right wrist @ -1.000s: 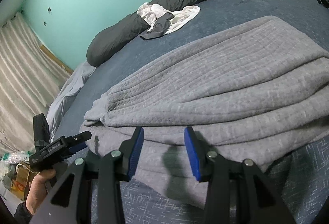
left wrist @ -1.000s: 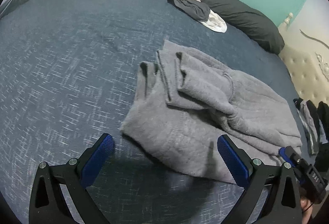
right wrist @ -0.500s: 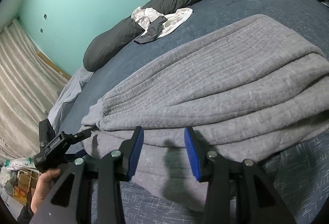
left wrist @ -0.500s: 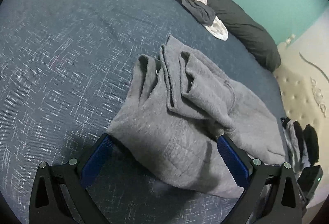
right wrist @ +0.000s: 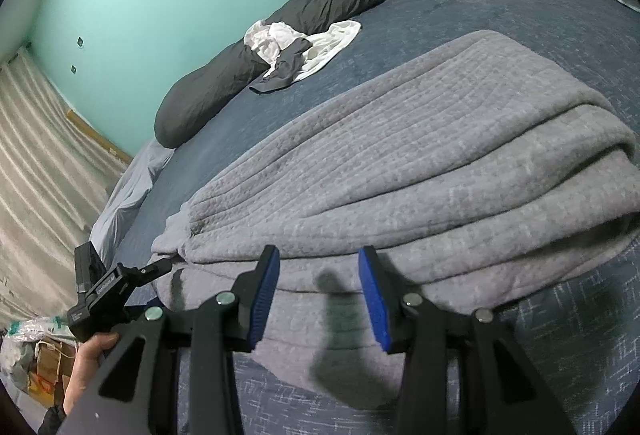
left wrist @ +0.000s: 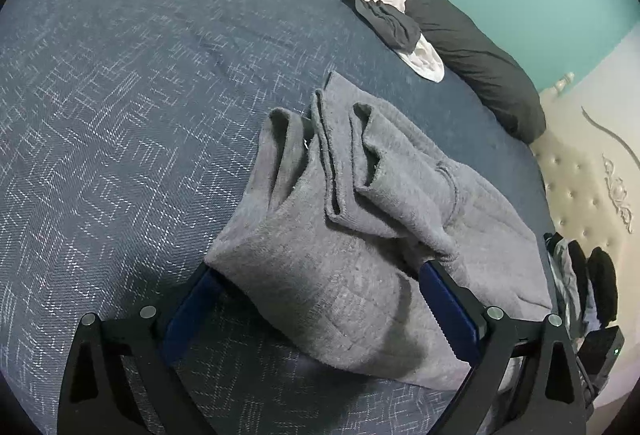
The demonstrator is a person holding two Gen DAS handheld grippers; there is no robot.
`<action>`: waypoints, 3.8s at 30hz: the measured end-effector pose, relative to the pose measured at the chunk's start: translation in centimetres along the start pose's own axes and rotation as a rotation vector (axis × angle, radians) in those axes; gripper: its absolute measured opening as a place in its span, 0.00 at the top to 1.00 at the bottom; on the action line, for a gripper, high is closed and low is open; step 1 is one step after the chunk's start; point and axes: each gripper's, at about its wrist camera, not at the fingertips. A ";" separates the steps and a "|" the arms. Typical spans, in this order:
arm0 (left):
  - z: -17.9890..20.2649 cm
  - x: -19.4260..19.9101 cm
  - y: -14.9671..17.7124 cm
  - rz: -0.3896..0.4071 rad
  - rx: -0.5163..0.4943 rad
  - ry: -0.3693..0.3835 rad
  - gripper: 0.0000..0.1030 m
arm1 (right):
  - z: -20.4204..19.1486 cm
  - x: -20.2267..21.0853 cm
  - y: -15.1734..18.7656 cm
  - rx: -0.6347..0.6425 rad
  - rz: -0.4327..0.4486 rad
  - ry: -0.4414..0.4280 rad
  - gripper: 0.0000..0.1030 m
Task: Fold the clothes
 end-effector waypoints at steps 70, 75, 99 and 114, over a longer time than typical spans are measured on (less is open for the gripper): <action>8.2 5.7 -1.3 0.076 -0.208 0.153 0.77 | -0.9 -6.4 -6.8 0.036 -0.134 0.143 0.88; 7.9 5.8 -1.2 0.078 -0.205 0.173 0.77 | -0.4 -9.0 -7.5 0.049 -0.205 0.221 0.94; 6.9 5.8 -0.2 0.091 -0.220 0.218 0.78 | -1.5 -9.3 -9.8 0.170 -0.280 0.245 0.94; 7.2 6.2 0.2 0.095 -0.234 0.228 0.78 | -0.8 -2.8 -1.5 0.150 -0.253 0.242 0.94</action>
Point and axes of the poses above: each gripper's, at about its wrist camera, not at the fingertips, and x roughly against the way its jaws point, z to its right, y to its underside, and after that the axes turned 5 degrees about y, right-handed
